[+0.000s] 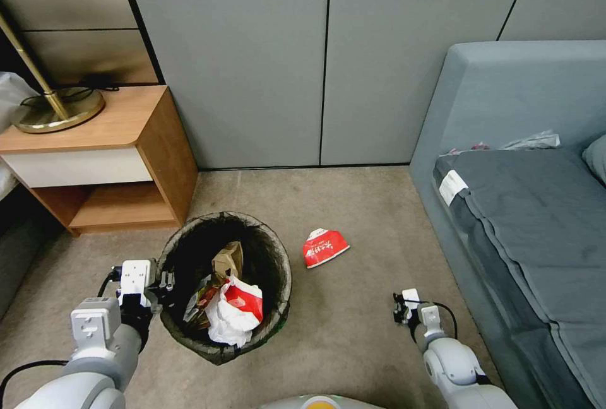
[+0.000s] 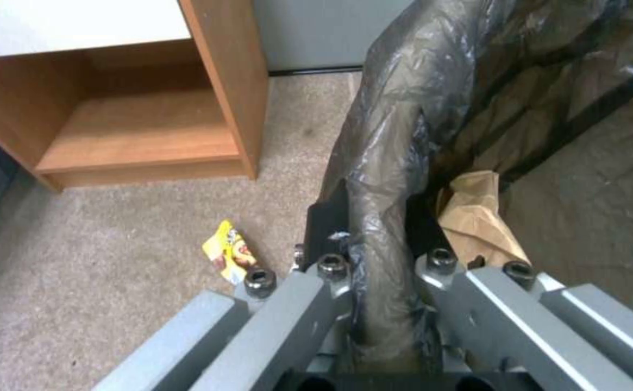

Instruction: Pick up the trash bin, then pick up the garbage from the floor and place it into the trash bin.

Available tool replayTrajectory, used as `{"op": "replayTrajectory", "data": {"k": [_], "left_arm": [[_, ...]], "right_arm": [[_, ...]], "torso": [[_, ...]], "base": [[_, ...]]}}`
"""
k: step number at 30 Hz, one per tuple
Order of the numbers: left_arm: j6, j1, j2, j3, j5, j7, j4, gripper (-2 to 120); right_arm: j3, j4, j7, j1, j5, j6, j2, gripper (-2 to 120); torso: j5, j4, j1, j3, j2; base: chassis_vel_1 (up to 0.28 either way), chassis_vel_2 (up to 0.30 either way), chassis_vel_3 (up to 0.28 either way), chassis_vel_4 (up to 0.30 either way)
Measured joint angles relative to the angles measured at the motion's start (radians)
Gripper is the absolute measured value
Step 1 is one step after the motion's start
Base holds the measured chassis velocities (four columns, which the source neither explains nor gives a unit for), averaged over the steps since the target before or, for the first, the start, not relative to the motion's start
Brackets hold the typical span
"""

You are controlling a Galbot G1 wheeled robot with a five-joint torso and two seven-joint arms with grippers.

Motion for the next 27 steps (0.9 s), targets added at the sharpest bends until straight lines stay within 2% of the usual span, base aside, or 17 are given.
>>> {"op": "replayTrajectory", "data": {"k": [2, 8, 9, 10, 11, 12, 13, 16, 19, 25, 27], "left_arm": [[0.0, 0.0, 0.0, 0.0, 0.0, 0.0, 0.0, 1], [0.0, 0.003, 0.003, 0.001, -0.003, 0.0, 0.0, 1], [0.0, 0.003, 0.003, 0.001, -0.003, 0.0, 0.0, 1], [0.0, 0.005, 0.004, 0.001, -0.004, 0.0, 0.0, 1], [0.0, 0.005, 0.005, 0.001, -0.005, 0.0, 0.0, 1], [0.0, 0.005, 0.005, 0.001, -0.005, 0.0, 0.0, 1], [0.0, 0.005, 0.006, 0.001, -0.006, 0.0, 0.0, 1], [0.0, 0.005, 0.008, 0.001, -0.006, 0.0, 0.0, 1], [0.001, 0.003, 0.01, 0.003, -0.007, -0.001, 0.0, 1], [0.002, 0.001, 0.013, 0.005, -0.008, -0.002, 0.0, 1], [0.002, 0.001, 0.013, 0.005, -0.009, -0.002, 0.0, 1]], "right_arm": [[0.005, 0.014, 0.0, -0.004, 0.0, 0.0, -0.001, 0], [0.043, 0.248, 0.019, -0.026, 0.015, -0.03, -0.029, 0], [0.043, 0.248, 0.019, -0.026, 0.015, -0.03, -0.029, 0], [0.044, 0.341, 0.025, -0.028, 0.033, -0.049, -0.042, 0], [0.042, 0.38, 0.029, -0.028, 0.044, -0.061, -0.048, 0], [0.042, 0.38, 0.029, -0.028, 0.044, -0.061, -0.048, 0], [0.033, 0.442, 0.039, -0.027, 0.066, -0.082, -0.057, 0], [0.015, 0.514, 0.051, -0.018, 0.101, -0.108, -0.072, 0], [-0.034, 0.635, 0.072, 0.011, 0.185, -0.154, -0.11, 0], [-0.115, 0.76, 0.085, 0.049, 0.286, -0.208, -0.165, 0], [-0.119, 0.765, 0.084, 0.051, 0.29, -0.21, -0.167, 0]], "torso": [[-0.0001, 0.0, 0.0, 0.0, 0.0], [0.0003, 0.0002, 0.0, 0.0, 0.0], [0.0003, 0.0002, 0.0, 0.0, 0.0], [-0.0004, 0.0004, 0.0, 0.0, 0.0], [-0.0003, 0.0004, 0.0, 0.0, 0.0], [-0.0003, 0.0004, 0.0, 0.0, 0.0], [0.0002, 0.0003, 0.0, 0.0, 0.0], [0.0, 0.0003, 0.0, 0.0, 0.0], [0.0, 0.0004, 0.0, 0.0, 0.0], [-0.0001, 0.0004, 0.0, 0.0, 0.0], [0.0, 0.0005, 0.0, 0.0, 0.0]], "base": [[0.0, 0.0, 0.0, 0.0], [0.0, 0.0, 0.0, 0.0], [0.0, 0.0, 0.0, 0.0], [0.0, 0.0, 0.0, 0.0], [0.0, 0.0, 0.0, 0.0], [0.0, 0.0, 0.0, 0.0], [0.0, 0.0, 0.0, 0.0], [0.0, 0.0, 0.0, 0.0], [0.0, 0.0, 0.0, 0.0], [0.0, 0.0, 0.0, 0.0], [0.0, 0.0, 0.0, 0.0]]}}
